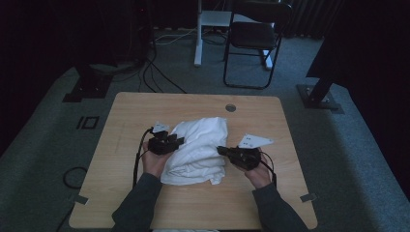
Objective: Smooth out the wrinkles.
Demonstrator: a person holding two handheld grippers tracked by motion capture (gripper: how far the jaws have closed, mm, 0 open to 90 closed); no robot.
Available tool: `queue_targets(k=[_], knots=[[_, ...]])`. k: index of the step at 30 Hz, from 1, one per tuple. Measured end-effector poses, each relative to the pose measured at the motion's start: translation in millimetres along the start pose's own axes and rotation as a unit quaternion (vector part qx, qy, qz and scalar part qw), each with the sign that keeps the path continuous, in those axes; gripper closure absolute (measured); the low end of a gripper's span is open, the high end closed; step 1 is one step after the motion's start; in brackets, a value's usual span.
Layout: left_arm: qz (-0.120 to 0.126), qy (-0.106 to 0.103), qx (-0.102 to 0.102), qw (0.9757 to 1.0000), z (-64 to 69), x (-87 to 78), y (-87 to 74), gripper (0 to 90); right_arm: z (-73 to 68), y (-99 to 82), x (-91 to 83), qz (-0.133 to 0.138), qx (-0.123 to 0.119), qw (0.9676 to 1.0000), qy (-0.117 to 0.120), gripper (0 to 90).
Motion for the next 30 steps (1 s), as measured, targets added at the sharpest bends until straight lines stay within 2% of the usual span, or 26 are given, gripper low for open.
queue_targets(k=[2, 4, 6, 7, 8, 11, 14, 16, 18, 20, 22, 23, 25, 26, 30], knots=[[0.001, -0.001, 0.002, 1.0000, 1.7, -0.6, 0.5, 58.6, 2.0, -18.4, -4.4, -0.028, -0.011, 0.9995, -0.006, 89.2], [-0.002, -0.004, 0.009, 0.9999, 4.9, -0.3, 0.0, 58.6, 5.2, -41.2, -5.5, -0.055, -0.002, 0.9985, -0.003, 87.2], [-0.005, -0.003, 0.019, 0.9998, 7.8, 0.8, 0.3, 58.3, 12.3, -61.7, -7.3, -0.086, 0.008, 0.9960, -0.020, 76.6], [-0.005, -0.005, 0.020, 0.9998, 9.1, 1.1, 0.9, 58.3, 15.6, -65.9, -10.2, -0.089, 0.011, 0.9956, -0.029, 72.0], [-0.004, -0.007, 0.020, 0.9998, 10.5, 1.6, 2.0, 58.3, 18.4, -65.1, -14.3, -0.081, 0.018, 0.9960, -0.035, 70.9], [-0.003, -0.007, 0.022, 0.9997, 12.3, 2.8, 3.8, 58.4, 25.6, -46.7, -27.0, -0.046, 0.028, 0.9971, -0.053, 65.1], [-0.003, -0.007, 0.022, 0.9997, 13.7, 3.8, 4.5, 58.3, 22.1, -24.8, -23.4, -0.027, 0.019, 0.9978, -0.057, 59.5], [-0.002, -0.006, 0.020, 0.9998, 13.9, 4.4, 4.6, 58.4, 17.9, -20.7, -17.0, -0.027, 0.013, 0.9981, -0.053, 57.8], [-0.002, -0.006, 0.019, 0.9998, 14.1, 5.3, 4.7, 58.3, 4.3, -22.8, 7.9, -0.056, -0.012, 0.9974, -0.045, 55.9], [-0.002, -0.006, 0.019, 0.9998, 14.3, 5.1, 5.1, 58.3, -5.6, -29.9, 22.7, -0.076, -0.031, 0.9959, -0.038, 54.8], [-0.002, -0.006, 0.021, 0.9998, 14.4, 4.9, 5.2, 58.0, -10.4, -38.8, 34.5, -0.100, -0.055, 0.9919, -0.055, 57.8], [-0.002, -0.006, 0.022, 0.9997, 14.5, 4.8, 5.2, 57.9, -10.4, -43.4, 38.4, -0.114, -0.067, 0.9891, -0.065, 70.6], [-0.002, -0.007, 0.023, 0.9997, 14.6, 4.5, 5.1, 57.4, -10.2, -45.3, 39.2, -0.120, -0.071, 0.9879, -0.068, 86.9], [-0.001, -0.006, 0.022, 0.9997, 14.6, 4.3, 5.2, 57.2, -9.9, -43.9, 37.2, -0.117, -0.068, 0.9884, -0.070, 89.4], [-0.001, -0.005, 0.022, 0.9998, 14.3, 5.8, 5.0, 56.9, -7.5, -27.7, 17.8, -0.078, -0.053, 0.9937, -0.062, 90.0]])
Point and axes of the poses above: each handheld gripper's, and its own axes: x roughly forward along the jaws, y roughly out of its top, z roughly to its right, the point moved 10 cm from there along x, roughly forward along the jaws, and after that the axes turned 3 degrees about y, right-handed, at the moved point
